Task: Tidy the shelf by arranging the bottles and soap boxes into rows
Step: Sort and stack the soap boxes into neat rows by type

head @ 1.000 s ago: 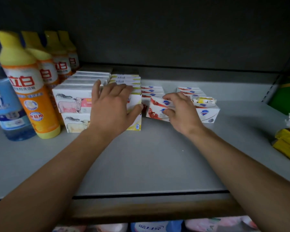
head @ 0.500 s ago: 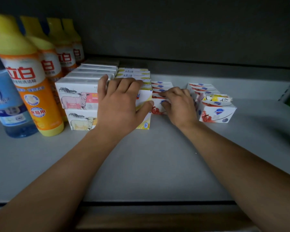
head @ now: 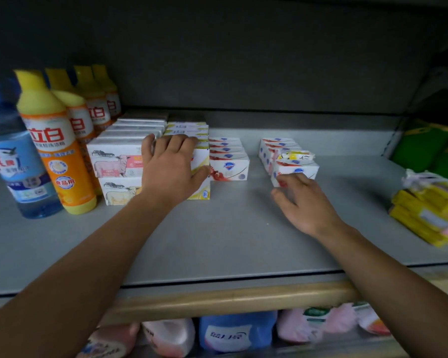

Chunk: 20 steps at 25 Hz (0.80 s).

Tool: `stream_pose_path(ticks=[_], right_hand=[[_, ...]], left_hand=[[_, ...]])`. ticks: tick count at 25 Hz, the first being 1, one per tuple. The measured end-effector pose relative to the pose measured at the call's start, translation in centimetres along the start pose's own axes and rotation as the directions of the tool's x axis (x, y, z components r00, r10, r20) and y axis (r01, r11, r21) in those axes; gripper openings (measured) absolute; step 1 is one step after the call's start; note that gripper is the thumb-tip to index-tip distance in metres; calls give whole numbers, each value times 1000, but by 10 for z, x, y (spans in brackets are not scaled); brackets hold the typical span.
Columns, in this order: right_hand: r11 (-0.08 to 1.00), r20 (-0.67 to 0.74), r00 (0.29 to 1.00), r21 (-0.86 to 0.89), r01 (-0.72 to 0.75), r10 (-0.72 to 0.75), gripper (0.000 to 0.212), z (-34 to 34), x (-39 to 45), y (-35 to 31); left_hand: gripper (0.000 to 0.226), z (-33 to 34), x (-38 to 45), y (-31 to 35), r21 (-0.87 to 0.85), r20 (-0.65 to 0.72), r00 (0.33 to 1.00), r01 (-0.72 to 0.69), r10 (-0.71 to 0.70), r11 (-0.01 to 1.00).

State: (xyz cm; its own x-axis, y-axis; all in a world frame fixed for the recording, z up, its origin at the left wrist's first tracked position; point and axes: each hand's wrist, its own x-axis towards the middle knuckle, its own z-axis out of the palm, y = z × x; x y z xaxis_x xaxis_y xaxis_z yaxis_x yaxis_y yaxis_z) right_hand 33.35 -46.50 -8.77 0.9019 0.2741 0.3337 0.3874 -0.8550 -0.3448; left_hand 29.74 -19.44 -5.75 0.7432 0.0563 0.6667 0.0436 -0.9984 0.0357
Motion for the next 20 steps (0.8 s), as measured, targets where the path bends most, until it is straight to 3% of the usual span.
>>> stream_pose_path(ticks=[4,6,8,13,16,20], right_hand=[[984,95,990,-152,-93,108,49,-20,-21,44],[978,115,986,-184,-97,120,50,-16,-32,52],[976,94,988,-192,-103,123,49,-10,-40,57],[974,67,990,-195,-113,128,51,-5,-36,64],[977,65,990,-181,-115,129,51,-3,-35,65],[981,63,990,-157,-115,126,51,-3,-34,67]], left_hand=[[48,-16,0,33,-189,-76,997,-35,21,981],[47,-17,-3,57,-319,-46,998,-63,51,946],[47,-12,-4,81,-322,-19,997,-81,79,943],[42,16,9,120,-309,-114,968,-247,222,919],[45,39,25,140,-375,22,970,-218,244,901],[56,77,44,161,-307,247,946,-129,210,943]])
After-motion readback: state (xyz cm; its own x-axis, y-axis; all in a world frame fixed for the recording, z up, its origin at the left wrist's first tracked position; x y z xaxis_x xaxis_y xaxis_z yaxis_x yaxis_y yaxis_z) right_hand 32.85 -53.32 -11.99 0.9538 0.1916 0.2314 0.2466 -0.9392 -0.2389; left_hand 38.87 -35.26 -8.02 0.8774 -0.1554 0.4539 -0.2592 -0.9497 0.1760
